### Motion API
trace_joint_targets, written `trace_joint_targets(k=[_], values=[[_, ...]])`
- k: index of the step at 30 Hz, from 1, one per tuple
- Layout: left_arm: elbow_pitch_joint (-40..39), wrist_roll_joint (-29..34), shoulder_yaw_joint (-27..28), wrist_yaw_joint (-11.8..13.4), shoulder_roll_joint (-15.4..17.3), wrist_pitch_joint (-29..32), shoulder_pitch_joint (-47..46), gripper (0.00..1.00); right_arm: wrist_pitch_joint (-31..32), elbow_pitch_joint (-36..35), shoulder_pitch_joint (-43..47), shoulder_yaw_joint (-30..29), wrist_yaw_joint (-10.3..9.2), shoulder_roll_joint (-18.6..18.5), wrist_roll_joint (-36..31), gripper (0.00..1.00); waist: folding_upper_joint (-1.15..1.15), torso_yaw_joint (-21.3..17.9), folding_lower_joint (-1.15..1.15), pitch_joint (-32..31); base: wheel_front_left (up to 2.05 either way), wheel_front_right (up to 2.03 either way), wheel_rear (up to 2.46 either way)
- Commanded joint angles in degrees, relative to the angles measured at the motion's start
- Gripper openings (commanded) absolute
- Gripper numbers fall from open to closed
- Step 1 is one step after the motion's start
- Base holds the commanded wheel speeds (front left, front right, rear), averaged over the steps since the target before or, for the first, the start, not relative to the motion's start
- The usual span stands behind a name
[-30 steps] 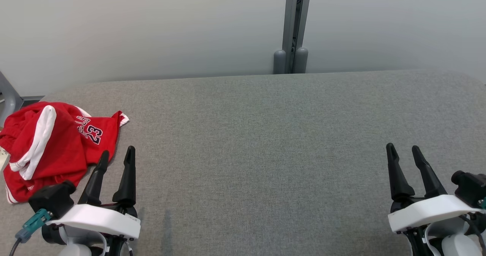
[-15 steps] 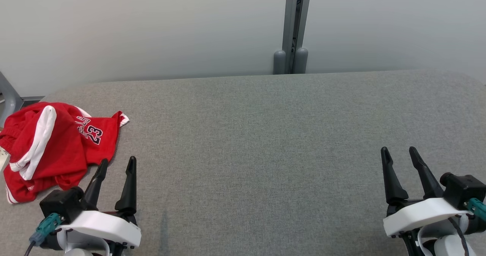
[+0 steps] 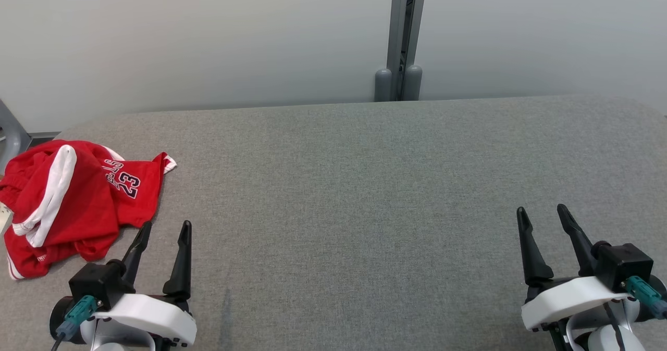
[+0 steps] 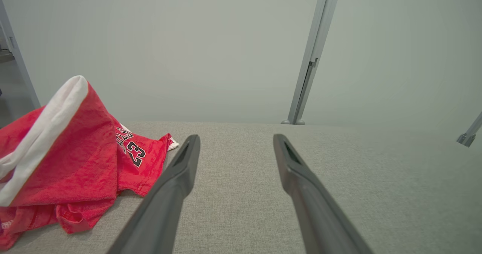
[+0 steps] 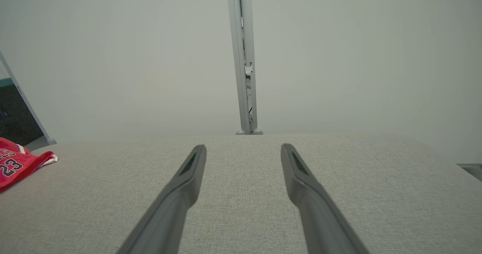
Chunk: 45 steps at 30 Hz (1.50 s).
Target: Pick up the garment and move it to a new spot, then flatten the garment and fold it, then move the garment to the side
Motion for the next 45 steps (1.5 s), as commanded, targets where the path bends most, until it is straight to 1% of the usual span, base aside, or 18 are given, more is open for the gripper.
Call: trace_joint_targets(k=[1,13,30,45], values=[[0.1,1.5,-0.1,0.0,0.3,-0.5,-0.9,1.00,-0.6,0.1,-1.0,0.0,0.10,-0.1,-1.6,1.00,0.00,0.0,0.00,0.0,0.00,0.00,0.00],[3.2,4.1,0.0,-0.6,-0.3,-1.9,-1.5,1.00,-2.0,1.0,-0.9,-0.7,0.11,0.1,-3.7,1.00,0.00,0.1,0.00,0.0,0.00,0.00,0.00],[5.0,8.4,-0.3,-0.6,-0.3,-3.5,-1.9,1.00,-3.7,2.2,-0.9,-0.3,0.11,0.0,-5.6,1.00,0.00,0.1,0.00,0.1,0.00,0.00,0.00],[6.1,6.7,0.3,-1.0,-0.2,-3.5,-2.5,1.00,-3.7,2.5,-1.0,-0.5,0.11,0.1,-2.6,1.00,0.00,0.0,0.00,0.5,0.00,0.00,0.00]])
